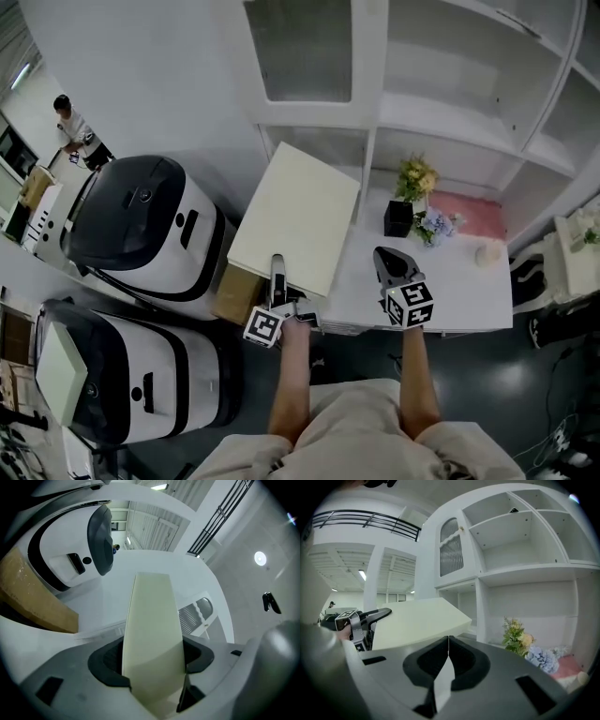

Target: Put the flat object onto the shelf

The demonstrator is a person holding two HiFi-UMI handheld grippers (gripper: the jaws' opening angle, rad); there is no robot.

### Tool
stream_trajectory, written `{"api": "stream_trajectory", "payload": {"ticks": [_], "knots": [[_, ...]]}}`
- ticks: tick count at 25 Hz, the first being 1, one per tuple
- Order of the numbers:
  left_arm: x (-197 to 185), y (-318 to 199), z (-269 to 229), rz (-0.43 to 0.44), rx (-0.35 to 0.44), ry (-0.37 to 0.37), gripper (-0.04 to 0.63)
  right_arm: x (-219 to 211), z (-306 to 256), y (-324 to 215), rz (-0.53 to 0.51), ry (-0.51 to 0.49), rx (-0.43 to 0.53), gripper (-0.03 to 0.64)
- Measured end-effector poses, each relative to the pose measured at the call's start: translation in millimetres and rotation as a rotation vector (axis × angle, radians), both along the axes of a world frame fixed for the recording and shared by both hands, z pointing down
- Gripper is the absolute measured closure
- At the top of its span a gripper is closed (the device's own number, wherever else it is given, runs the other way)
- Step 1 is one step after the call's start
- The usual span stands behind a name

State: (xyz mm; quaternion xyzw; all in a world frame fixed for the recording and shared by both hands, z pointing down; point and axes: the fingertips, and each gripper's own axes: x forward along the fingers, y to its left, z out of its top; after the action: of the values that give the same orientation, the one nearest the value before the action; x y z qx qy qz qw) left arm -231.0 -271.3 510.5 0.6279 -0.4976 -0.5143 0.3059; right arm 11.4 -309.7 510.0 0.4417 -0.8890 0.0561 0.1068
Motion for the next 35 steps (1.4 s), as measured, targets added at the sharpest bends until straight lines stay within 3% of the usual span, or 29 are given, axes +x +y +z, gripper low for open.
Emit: {"api": "stream_trajectory", "payload": {"ticks": [10, 19, 25, 32, 35], "knots": [[-5.8, -20.7, 14.4, 0.035, -0.041, 0.045, 0.311, -8.1, 2.3, -4.9, 0.054, 0.011, -0.007, 0.548], [-7.0, -40.4, 11.1, 0.053, -0.012, 0.09, 0.311, -9.9, 9.8, -4.7, 0.092, 0.036, -0.021, 0.548], [-3.7, -55.5, 26.1, 0.06, -0.053, 0.143, 0.311, -4.7, 12.1, -5.1, 0.127, 0.06, -0.023, 0.548], [4.7, -58.5, 21.8, 0.068, -0.011, 0.155, 0.311, -6.7, 22.1, -3.5, 0.159, 0.056, -0.035, 0.548], [12.7, -59.6, 25.9, 0.052, -0.079, 0.141, 0.311, -17.5, 29.0, -3.0, 0.152, 0.057, -0.044, 0.548]]}}
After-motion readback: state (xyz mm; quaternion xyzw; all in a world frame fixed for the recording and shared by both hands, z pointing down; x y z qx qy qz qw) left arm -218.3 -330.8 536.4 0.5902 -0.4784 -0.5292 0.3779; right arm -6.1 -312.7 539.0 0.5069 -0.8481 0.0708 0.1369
